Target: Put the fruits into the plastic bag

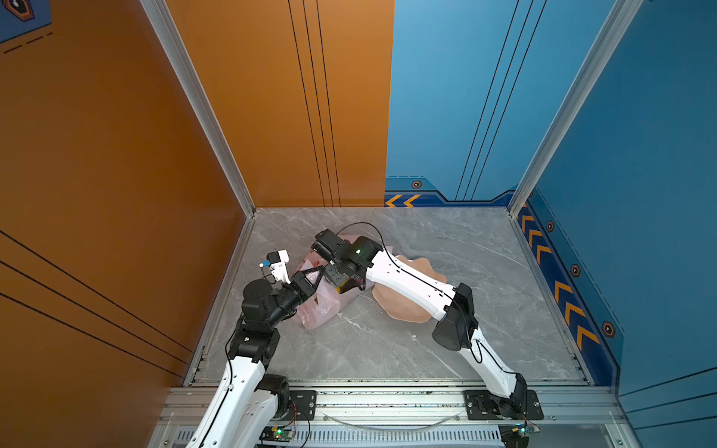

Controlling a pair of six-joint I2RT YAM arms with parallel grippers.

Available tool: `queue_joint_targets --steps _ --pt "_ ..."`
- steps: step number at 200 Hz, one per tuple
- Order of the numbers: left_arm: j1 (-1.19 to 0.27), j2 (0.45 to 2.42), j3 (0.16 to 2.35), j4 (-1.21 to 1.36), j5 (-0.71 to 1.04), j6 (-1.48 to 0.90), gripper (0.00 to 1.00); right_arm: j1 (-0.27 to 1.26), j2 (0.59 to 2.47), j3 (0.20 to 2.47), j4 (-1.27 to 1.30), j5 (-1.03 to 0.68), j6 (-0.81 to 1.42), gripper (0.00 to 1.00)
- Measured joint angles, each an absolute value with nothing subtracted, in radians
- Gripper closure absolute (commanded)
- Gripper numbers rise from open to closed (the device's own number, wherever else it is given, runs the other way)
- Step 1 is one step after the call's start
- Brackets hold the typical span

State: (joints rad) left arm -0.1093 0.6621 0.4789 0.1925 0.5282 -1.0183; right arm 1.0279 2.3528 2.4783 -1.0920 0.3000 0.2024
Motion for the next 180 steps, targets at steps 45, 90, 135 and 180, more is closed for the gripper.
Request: queue_joint_targets --steps 45,90,135,180 --pt "-0.104 0.667 0.478 0.194 0.529 -1.019 1.0 1.003 2.405 2.555 -1.133 0.281 0.221 0.0" --pt "-0.102 0.67 0.477 0.207 0.533 -1.026 1.0 1.026 2.389 2.523 -1.105 0.231 0.244 0.0" --pt "-0.098 0.669 0.477 0.206 0.533 -1.026 1.0 0.876 2.179 2.137 -0.891 -0.009 0.354 0.0" --pt "-0.096 0.67 0.477 0.206 0.536 -1.026 1.0 0.8 1.997 1.913 -0.603 -0.283 0.506 0.0"
